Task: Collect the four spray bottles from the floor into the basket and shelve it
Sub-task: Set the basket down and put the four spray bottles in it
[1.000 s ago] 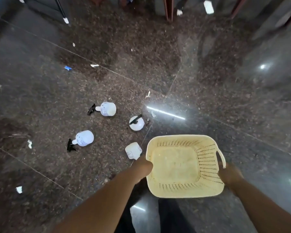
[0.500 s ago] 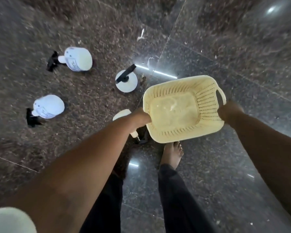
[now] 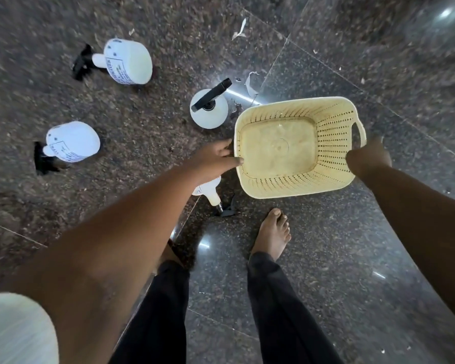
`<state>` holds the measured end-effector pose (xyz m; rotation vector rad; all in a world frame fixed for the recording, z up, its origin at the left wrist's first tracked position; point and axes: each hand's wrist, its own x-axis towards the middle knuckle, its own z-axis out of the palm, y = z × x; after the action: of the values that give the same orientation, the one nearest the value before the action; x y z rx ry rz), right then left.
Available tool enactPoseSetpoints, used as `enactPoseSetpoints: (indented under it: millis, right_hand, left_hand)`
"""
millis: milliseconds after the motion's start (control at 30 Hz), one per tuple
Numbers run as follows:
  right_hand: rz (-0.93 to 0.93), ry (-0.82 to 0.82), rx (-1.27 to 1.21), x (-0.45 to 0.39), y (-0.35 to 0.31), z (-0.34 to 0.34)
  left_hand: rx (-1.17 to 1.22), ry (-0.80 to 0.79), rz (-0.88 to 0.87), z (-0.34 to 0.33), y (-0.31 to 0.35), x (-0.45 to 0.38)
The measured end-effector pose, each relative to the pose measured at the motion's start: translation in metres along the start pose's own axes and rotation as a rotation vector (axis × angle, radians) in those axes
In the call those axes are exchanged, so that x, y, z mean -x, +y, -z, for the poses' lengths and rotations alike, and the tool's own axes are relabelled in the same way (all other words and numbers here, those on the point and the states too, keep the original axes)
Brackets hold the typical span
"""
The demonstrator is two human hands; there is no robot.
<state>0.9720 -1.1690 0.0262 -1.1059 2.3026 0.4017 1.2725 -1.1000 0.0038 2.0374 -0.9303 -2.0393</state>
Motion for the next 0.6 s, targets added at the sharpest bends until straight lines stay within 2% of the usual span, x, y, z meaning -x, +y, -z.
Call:
enactPoseSetpoints:
  millis: [100,167,200,300,367,467,600]
  right_hand:
    - [0.172,0.05,0.007,0.028,-0.025,0.005]
    - [0.394,0.162,0.128,0.049,-0.05,0.008]
    - [0.502,0.207,0.16,0.06,-0.066,0.009]
    - [0.79,0.139,0.061,0.09,-0.122,0.01]
    - [1.019,0.094,0.115,0.106,-0.153,0.004]
    - [1.26,0.055,0.344,0.115,-0.186,-0.013]
    - [1.353,0.04,0.654,0.104,-0.207,-0.042]
  left_hand:
    - [0.157,0.314,-0.068,0.011,-0.027,0.023]
    - [0.332,0.472,0.01,0.017,-0.052,0.032]
    - [0.406,0.503,0.094,0.021,-0.065,0.034]
    - [0.584,0.441,0.391,0.026,-0.104,0.034]
    - [0.575,0.367,0.482,0.021,-0.116,0.034]
    - [0.572,0.279,0.463,0.006,-0.119,0.027]
    - [0.584,0.155,0.378,-0.02,-0.118,0.013]
